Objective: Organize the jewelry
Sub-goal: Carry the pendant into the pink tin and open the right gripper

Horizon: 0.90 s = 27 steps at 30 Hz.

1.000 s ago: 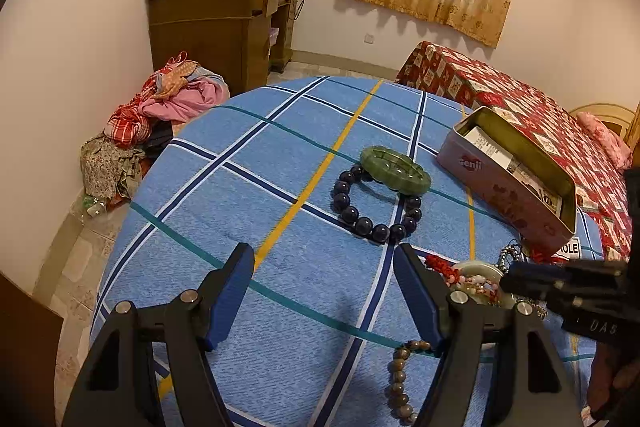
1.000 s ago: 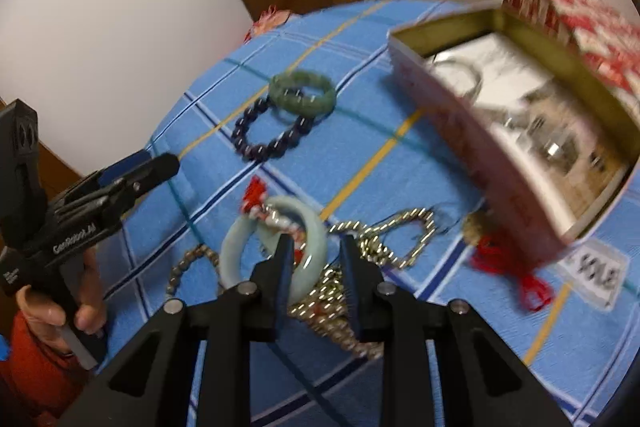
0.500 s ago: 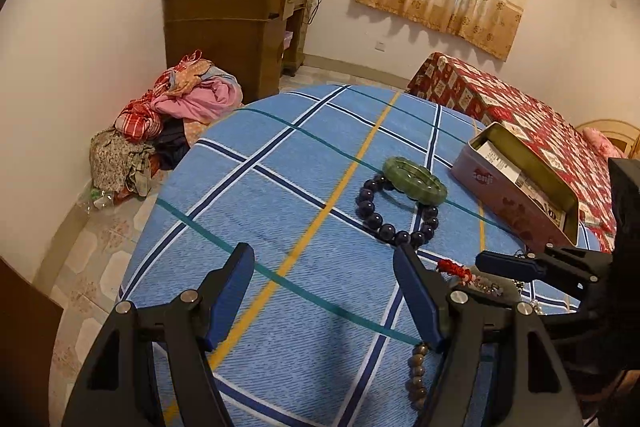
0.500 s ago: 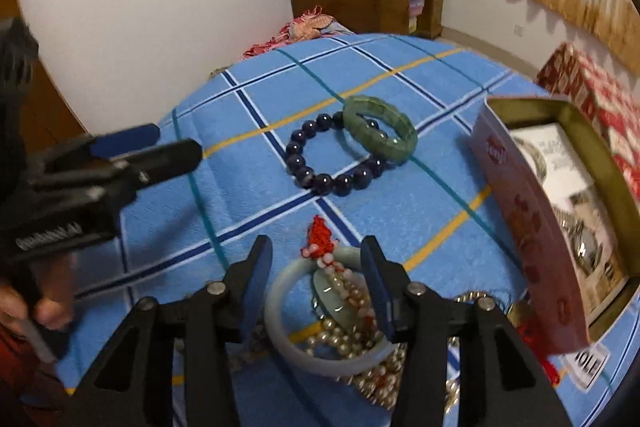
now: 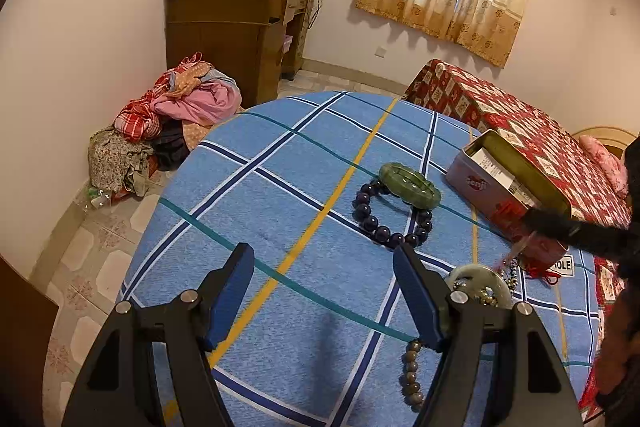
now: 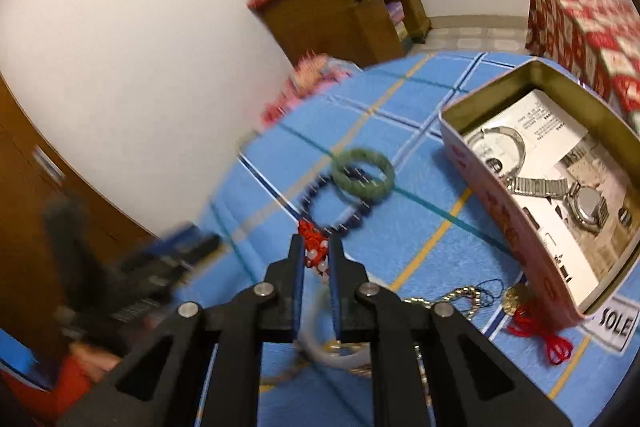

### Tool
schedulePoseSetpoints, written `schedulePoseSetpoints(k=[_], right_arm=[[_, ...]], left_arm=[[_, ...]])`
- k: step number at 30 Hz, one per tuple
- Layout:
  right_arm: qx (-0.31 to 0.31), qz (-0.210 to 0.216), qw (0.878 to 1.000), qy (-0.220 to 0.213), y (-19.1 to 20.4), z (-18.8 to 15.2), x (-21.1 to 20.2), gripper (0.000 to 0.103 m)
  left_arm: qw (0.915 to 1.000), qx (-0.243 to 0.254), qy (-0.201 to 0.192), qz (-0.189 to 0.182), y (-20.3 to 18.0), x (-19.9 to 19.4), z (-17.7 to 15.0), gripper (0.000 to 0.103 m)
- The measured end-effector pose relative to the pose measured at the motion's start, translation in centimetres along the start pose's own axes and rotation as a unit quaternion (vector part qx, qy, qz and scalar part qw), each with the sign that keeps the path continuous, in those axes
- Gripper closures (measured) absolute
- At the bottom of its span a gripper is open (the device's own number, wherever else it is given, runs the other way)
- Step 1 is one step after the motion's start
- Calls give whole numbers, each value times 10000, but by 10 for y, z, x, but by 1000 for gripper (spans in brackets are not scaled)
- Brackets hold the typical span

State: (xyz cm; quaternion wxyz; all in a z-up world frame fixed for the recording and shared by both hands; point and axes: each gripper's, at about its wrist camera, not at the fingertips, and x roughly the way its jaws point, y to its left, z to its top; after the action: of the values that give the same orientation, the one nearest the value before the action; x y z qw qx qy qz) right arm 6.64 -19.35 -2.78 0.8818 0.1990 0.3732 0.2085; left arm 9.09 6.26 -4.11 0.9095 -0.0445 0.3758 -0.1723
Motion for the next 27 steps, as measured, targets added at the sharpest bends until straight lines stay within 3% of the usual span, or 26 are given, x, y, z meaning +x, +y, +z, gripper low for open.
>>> schedulePoseSetpoints(k=[4,10,20,27], right_arm=[[162,214,9992,-279,2,10,-21,89],[220,101,9982,-550,-1,20,-39,89],[237,-497,9930,-1047,-32,44,-90,89],[564,-899,9898,-948,-85,53,-85,89]], left_arm=[[10000,70,-4,-25,-5,-1,-1,31],[9999,130,39,-76,-10,0,-3,31],[9975,530,72,-452,-34,3,-6,31],[9948,804,123,-614,-52,5,-9,31]])
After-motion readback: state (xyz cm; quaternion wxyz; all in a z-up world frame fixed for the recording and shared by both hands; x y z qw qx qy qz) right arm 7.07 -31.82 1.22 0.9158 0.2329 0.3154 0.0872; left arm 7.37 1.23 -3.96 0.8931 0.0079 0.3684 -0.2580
